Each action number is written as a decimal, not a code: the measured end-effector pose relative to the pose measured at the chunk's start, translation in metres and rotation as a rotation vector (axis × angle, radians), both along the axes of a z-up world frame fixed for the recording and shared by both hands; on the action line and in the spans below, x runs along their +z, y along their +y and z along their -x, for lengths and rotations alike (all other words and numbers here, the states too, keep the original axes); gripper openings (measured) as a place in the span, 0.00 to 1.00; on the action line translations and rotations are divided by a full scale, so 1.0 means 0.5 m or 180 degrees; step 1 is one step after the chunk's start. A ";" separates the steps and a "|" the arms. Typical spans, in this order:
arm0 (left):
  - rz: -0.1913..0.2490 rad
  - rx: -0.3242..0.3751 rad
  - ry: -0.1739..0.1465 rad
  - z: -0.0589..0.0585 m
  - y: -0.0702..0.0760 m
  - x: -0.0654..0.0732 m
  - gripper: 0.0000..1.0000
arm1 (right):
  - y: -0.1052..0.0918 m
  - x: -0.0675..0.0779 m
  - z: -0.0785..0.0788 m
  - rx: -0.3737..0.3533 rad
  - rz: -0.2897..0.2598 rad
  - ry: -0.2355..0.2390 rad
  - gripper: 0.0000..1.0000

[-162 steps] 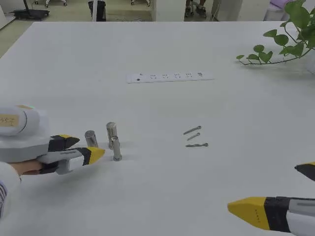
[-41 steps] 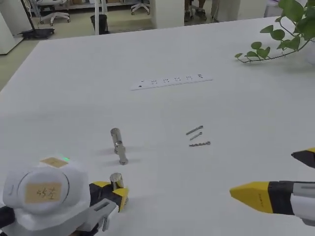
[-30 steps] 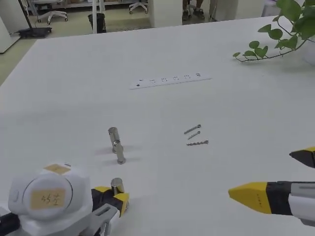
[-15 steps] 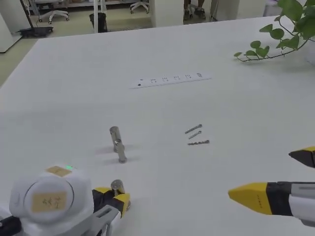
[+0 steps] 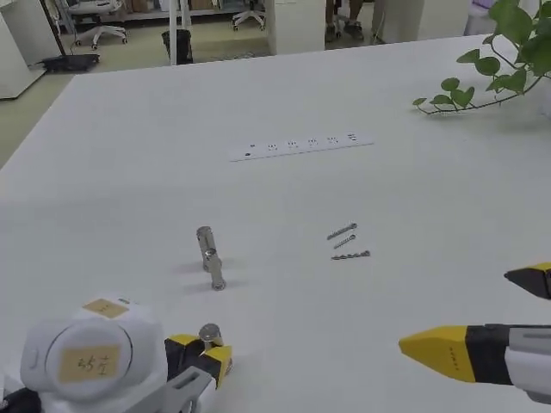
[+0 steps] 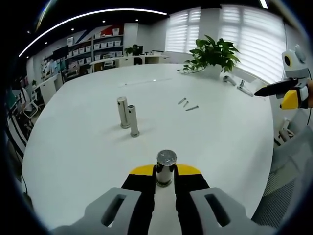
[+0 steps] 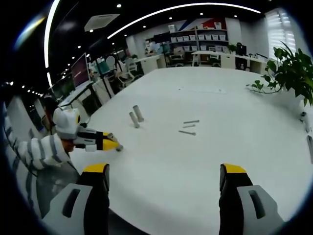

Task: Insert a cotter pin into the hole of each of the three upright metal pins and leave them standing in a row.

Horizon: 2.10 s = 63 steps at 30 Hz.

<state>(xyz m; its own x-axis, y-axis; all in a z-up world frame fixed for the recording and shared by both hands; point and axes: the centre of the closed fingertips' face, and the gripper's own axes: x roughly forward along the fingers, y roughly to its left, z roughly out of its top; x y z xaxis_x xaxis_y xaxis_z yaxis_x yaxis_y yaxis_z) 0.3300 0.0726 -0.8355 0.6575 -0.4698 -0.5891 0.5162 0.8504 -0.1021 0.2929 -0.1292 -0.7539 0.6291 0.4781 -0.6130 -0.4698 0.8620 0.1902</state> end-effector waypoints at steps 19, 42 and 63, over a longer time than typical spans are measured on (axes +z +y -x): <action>0.0079 -0.0602 -0.0026 0.048 -0.020 0.022 0.46 | 0.003 -0.001 0.006 0.0061 0.0038 0.0021 0.93; 0.0124 -0.0924 0.0015 0.086 0.010 0.046 1.00 | 0.005 -0.023 0.011 0.0109 0.0152 0.0184 0.92; 0.0163 -0.1204 0.0131 0.127 0.006 0.041 0.99 | 0.024 -0.021 -0.015 0.0236 0.0251 0.0199 0.86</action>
<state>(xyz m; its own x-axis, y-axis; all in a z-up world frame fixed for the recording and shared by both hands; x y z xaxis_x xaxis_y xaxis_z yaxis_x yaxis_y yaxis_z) 0.2666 0.0758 -0.8153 0.4081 -0.7043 -0.5809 0.7872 0.5937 -0.1667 0.3004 -0.1173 -0.7645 0.5531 0.4707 -0.6874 -0.5223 0.8387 0.1542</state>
